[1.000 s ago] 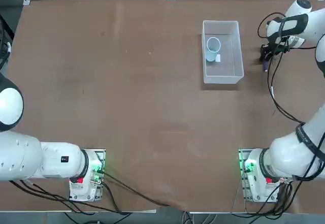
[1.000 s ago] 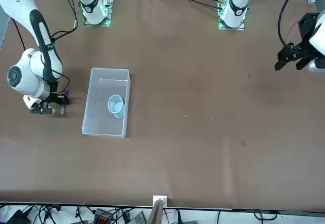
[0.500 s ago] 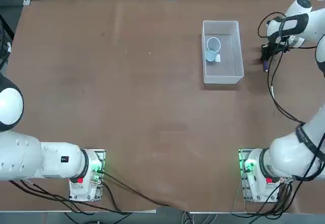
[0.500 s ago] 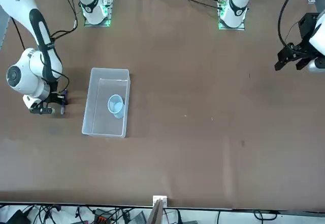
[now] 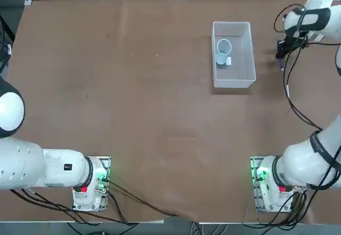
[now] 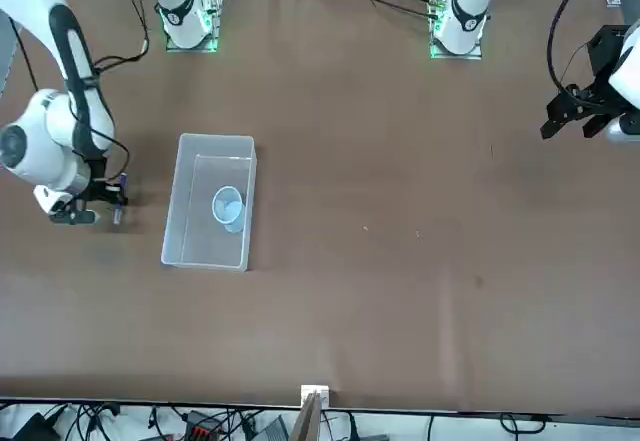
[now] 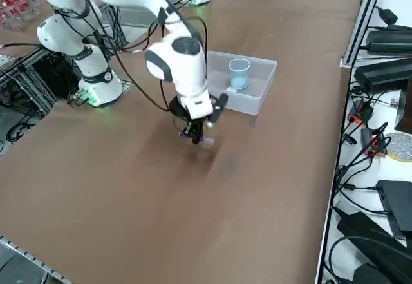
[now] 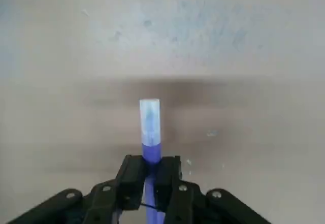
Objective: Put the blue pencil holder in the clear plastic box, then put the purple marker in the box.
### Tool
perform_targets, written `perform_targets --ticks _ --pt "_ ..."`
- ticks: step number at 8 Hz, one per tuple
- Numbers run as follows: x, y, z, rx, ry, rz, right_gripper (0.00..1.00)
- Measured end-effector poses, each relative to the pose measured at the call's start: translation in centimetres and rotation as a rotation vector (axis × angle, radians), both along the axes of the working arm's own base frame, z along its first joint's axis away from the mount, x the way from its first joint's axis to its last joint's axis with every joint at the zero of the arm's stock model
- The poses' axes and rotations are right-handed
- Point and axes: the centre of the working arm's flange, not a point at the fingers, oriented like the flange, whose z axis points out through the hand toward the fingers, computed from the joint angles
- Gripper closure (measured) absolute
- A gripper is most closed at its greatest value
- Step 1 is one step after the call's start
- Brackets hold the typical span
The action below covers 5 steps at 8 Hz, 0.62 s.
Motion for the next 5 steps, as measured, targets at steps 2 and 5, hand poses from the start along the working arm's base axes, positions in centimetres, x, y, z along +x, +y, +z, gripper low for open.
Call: perform_targets --ticks 2,5 --pt "0.9 1.2 7.3 0.021 0.011 0.019 0.85" --pt "2.9 8.0 15.5 0.037 0.018 0.017 0.85"
